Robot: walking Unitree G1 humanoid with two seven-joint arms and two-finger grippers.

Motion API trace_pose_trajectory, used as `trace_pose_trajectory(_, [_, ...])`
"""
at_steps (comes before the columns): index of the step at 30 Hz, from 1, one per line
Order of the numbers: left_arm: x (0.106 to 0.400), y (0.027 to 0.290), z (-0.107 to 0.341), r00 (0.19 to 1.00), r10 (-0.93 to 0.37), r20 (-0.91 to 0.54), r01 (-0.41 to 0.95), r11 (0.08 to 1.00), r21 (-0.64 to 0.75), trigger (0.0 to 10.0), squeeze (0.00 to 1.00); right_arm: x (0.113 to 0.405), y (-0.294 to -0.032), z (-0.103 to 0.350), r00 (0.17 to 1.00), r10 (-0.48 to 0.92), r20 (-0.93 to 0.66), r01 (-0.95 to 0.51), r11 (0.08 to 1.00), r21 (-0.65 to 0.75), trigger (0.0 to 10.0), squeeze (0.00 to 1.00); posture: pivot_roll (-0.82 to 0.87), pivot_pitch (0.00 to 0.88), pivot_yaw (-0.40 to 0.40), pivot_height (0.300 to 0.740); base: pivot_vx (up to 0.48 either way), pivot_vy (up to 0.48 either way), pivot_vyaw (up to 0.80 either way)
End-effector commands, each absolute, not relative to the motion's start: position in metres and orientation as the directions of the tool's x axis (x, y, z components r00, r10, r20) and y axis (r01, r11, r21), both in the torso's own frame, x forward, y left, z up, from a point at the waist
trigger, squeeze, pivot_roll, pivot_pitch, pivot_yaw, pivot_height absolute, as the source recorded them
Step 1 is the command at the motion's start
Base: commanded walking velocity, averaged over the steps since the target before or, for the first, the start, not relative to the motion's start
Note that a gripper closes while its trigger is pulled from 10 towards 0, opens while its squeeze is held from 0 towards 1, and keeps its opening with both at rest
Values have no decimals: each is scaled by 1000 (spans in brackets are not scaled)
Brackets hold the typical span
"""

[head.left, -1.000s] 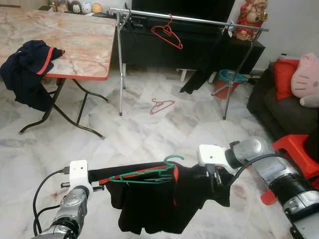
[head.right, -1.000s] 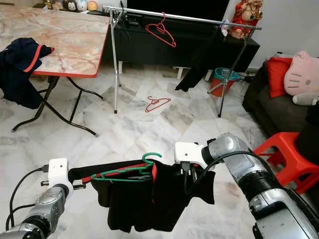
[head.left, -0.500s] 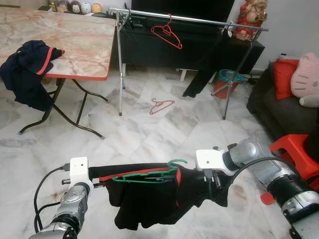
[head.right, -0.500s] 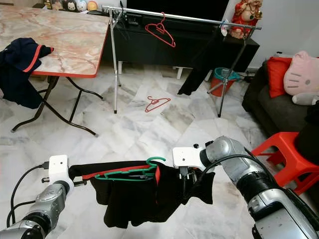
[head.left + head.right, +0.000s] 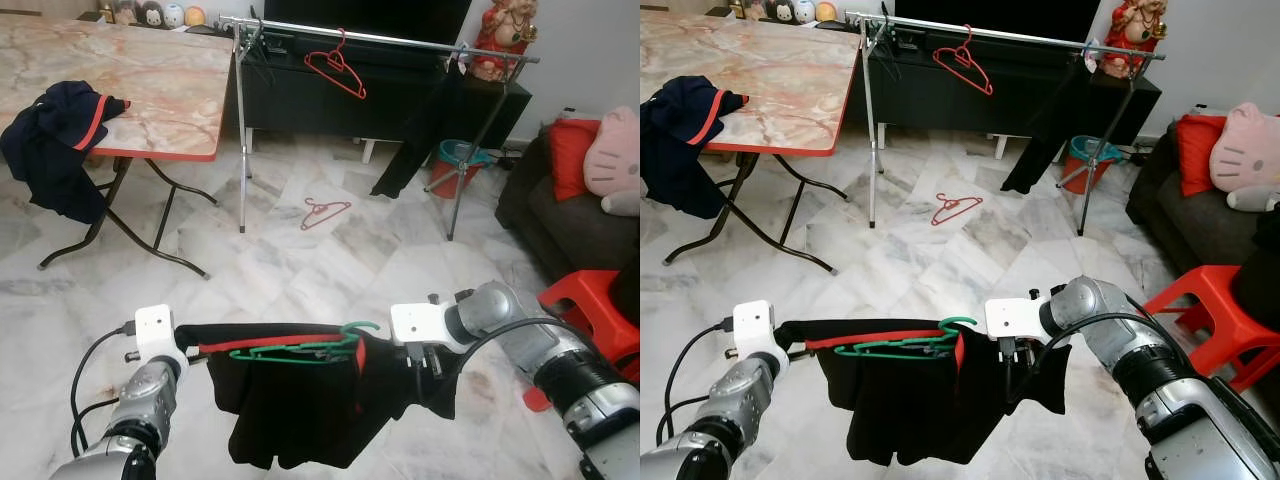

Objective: Hang hanger

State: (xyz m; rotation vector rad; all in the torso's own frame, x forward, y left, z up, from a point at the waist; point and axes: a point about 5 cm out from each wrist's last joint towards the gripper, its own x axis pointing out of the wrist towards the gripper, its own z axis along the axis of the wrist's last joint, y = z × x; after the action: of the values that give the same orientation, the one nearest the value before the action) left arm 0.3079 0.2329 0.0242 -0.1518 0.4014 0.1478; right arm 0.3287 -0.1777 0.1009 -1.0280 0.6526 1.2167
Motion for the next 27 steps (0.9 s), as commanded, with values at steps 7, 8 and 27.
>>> trace_pose_trajectory(7, [318, 224, 35, 925, -59, -377, -7, 985, -172, 10000, 0, 334, -196, 101, 330, 340, -881, -943, 73, -325, 0, 0, -107, 0, -136, 740, 0, 0, 0])
trace_pose_trajectory(8, [318, 224, 35, 925, -59, -377, -7, 985, -172, 10000, 0, 334, -196, 101, 330, 340, -881, -943, 73, -325, 0, 0, -107, 0, -136, 740, 0, 0, 0])
trace_pose_trajectory(27, [319, 188, 44, 840, -416, -348, 363, 908, -208, 10000, 0, 342, -175, 93, 418, 376, -827, -909, 167, -383, 0, 0, -102, 0, -135, 740, 0, 0, 0])
